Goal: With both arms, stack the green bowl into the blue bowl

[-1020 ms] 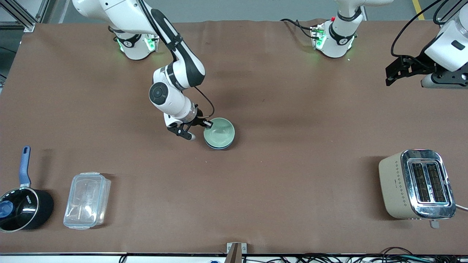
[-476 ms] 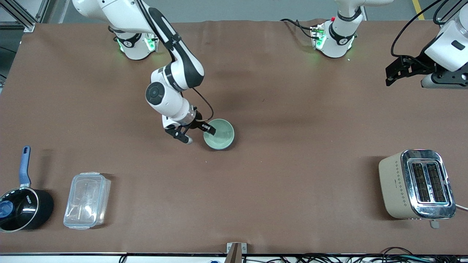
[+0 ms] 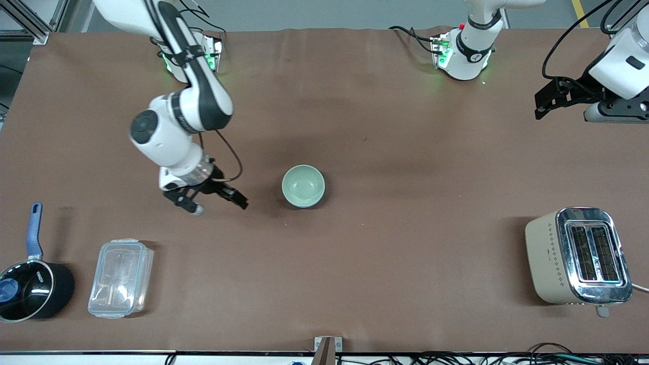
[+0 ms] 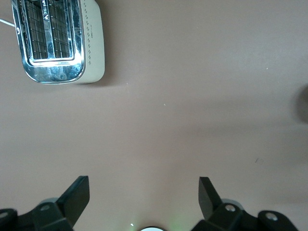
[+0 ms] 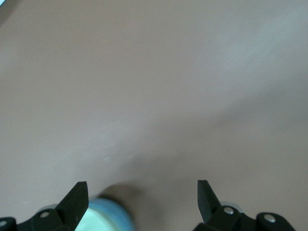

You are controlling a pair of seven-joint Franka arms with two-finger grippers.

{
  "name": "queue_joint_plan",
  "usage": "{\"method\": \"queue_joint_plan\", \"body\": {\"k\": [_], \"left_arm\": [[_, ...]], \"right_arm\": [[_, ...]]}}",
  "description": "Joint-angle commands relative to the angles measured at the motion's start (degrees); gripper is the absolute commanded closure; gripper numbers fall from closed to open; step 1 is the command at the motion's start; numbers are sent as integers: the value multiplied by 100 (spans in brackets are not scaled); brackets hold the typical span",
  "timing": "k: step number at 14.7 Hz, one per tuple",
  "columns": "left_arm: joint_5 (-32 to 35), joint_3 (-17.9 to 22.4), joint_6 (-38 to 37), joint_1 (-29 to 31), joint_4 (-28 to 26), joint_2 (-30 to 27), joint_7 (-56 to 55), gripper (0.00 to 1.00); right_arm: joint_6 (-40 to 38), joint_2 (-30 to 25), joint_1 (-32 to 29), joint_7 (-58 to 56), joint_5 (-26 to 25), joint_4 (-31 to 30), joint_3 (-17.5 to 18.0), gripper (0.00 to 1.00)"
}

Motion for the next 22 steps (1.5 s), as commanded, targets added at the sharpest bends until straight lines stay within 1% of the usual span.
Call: {"method": "queue_joint_plan", "body": {"k": [1,2,5,6,7,8,10,11,12,13,14,15,16,17,18,20,22], "left_arm": [[-96,21,36,4,-13,-51,98,0],[-87,21,36,4,-13,-51,98,0],[-87,21,36,4,-13,-51,98,0],[-87,21,36,-5,-13,-51,98,0],[-78,21,36,4,-5,-51,98,0],[-43,21,36,4,-5,-42,106,0],[-8,30,36,-5,48,-24,89,0],[1,39,36,-5,74,2,89,0],[1,30,36,4,118,20,80,0],[10,39,36,4,136,37,80,0],[10,39,27,4,171,37,80,0],[10,39,18,13,171,37,80,0],[10,39,27,4,171,37,80,0],[10,39,18,4,180,37,80,0],[10,39,27,4,180,37,80,0],[10,39,27,4,180,37,80,0],[10,39,18,4,180,37,80,0]], "right_arm": [[-12,-622,9,-834,-92,-721,-500,0],[-143,-728,-8,-1081,-92,-757,-746,0],[-934,-1088,-52,-1723,-153,-687,-1432,0],[-1049,-1229,-52,-1908,-310,-678,-1617,0],[-1206,-1334,-52,-2023,-573,-591,-1793,0],[-1556,-1414,-61,-2076,-958,-382,-1994,0],[-2582,-1415,-61,-2085,-1548,320,-2320,0],[-3136,-1397,-105,-2085,-1725,741,-2365,0],[-3638,-1380,-288,-2085,-1770,1128,-2340,0],[-4095,-1379,-603,-2129,-1771,1524,-2226,0],[-4439,-1371,-876,-2295,-1779,1902,-1912,0],[-4695,-1362,-1157,-2505,-1780,2193,-1735,0],[-4880,-1362,-1342,-2655,-1771,2405,-1646,0],[-4960,-1362,-1588,-2752,-1771,2563,-1375,0],[-4978,-1371,-1947,-2814,-1806,2600,-920,0],[-5118,-1580,-2642,-2798,-2112,2600,81,0],[-5145,-1774,-3283,-2780,-2245,2548,917,0]]}}
